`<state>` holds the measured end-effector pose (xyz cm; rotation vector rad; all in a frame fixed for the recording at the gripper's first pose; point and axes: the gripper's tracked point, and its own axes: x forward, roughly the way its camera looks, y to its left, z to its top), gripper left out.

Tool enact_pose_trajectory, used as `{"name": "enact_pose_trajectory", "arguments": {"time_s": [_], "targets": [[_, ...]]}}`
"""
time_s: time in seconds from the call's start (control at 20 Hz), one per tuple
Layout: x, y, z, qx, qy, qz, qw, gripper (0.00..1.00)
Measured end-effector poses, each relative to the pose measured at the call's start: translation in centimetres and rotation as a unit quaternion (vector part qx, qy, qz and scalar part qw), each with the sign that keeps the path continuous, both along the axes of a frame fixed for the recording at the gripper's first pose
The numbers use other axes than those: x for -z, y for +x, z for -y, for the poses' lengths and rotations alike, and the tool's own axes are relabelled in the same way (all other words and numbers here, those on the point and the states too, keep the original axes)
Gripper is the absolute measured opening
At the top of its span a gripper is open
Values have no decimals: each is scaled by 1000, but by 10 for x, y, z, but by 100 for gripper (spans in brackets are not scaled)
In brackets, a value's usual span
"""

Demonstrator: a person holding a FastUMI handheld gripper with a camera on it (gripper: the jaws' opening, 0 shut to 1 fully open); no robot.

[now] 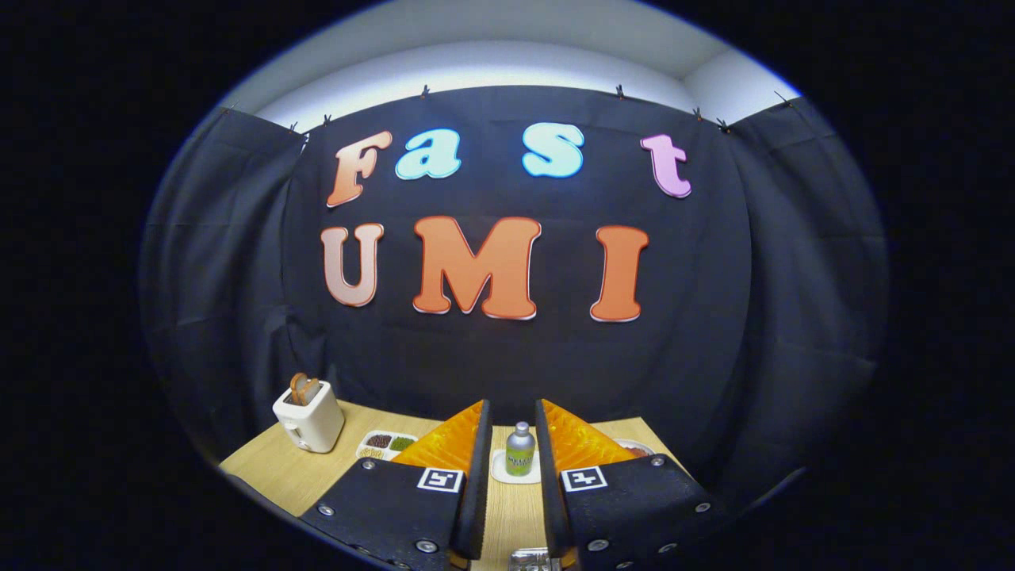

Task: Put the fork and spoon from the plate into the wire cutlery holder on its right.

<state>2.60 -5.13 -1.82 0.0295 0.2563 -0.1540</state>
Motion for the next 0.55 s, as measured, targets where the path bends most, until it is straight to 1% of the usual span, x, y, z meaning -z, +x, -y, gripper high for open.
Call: {"name": "enact_pose_trajectory", "arguments": {"time_s": [0.05,0.1,0.15,0.2,0.3,0.45,0.55], "targets": [[-8,1,-2,2,2,14,1000,31],[-16,2,-5,2,5,25,1000,34],[-21,2,-6,1,6,34,999,38],[-27,4,-5,3,3,44,999,47],[-38,5,-4,6,-6,60,998,55],[-57,9,-12,0,-8,87,996,60],[-66,9,-13,-1,-12,98,995,70]]}}
